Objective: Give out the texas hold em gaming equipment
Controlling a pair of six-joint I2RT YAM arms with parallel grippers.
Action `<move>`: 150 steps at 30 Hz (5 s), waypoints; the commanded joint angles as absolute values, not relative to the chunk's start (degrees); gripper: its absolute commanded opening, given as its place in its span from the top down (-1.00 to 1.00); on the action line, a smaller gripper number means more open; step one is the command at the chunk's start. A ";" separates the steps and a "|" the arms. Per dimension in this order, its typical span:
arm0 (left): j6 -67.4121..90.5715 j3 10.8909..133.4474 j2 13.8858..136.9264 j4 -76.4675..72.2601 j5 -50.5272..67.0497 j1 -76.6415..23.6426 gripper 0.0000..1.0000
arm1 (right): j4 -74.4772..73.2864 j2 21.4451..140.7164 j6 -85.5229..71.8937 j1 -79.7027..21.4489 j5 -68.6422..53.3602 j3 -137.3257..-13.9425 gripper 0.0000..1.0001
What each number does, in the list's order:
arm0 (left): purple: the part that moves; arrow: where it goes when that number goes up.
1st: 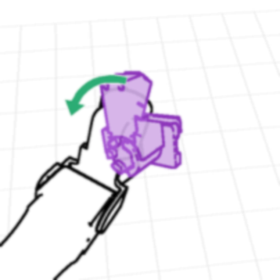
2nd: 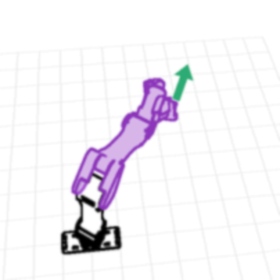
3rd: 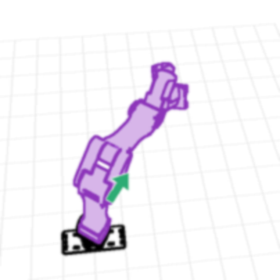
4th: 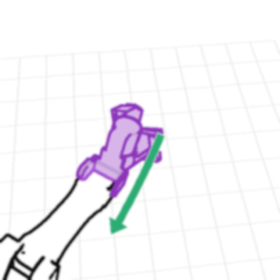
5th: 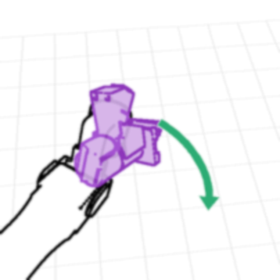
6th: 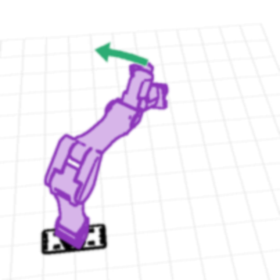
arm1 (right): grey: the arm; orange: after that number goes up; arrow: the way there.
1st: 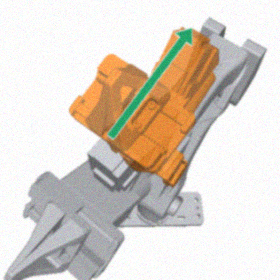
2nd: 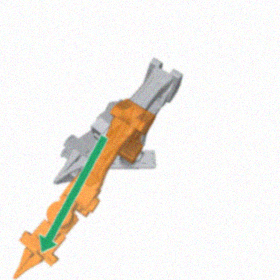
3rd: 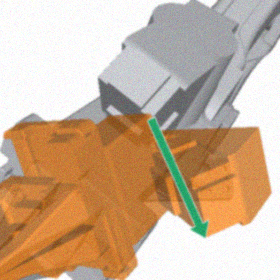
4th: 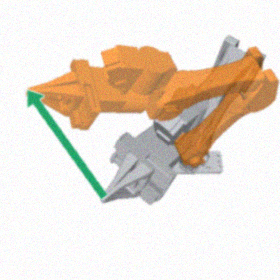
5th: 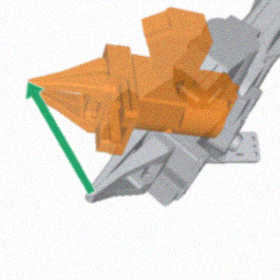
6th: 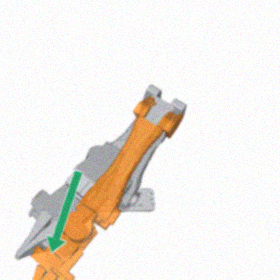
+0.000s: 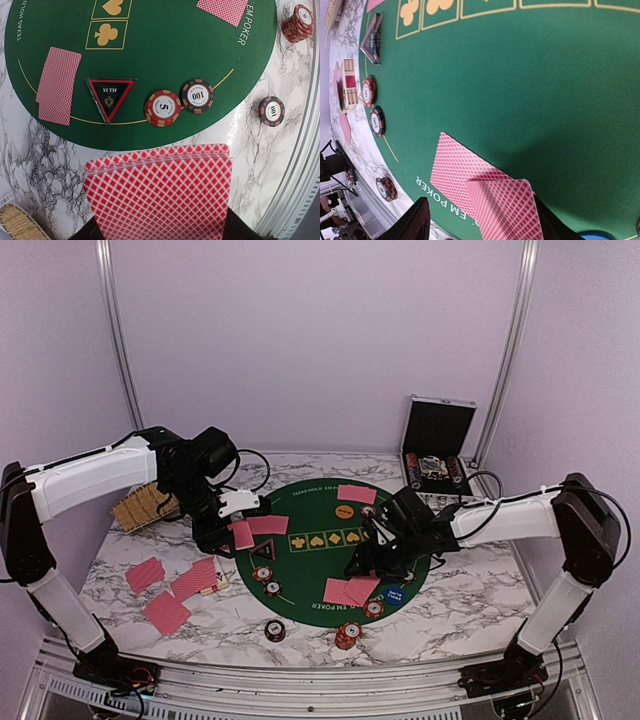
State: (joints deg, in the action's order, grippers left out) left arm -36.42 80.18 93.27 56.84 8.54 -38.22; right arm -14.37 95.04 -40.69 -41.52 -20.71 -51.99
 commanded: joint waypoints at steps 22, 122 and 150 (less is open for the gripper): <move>-36.39 79.81 92.55 58.79 9.67 -38.14 -0.28 | -33.70 101.86 -25.38 -50.97 3.93 -65.47 -0.77; -36.60 82.00 93.51 59.41 10.37 -38.14 -0.26 | 38.49 119.44 -72.35 -52.03 -41.83 -72.41 -0.51; -36.07 82.71 93.59 59.41 10.91 -38.16 -0.26 | 40.79 130.11 -78.07 -54.92 -41.34 -84.21 -0.50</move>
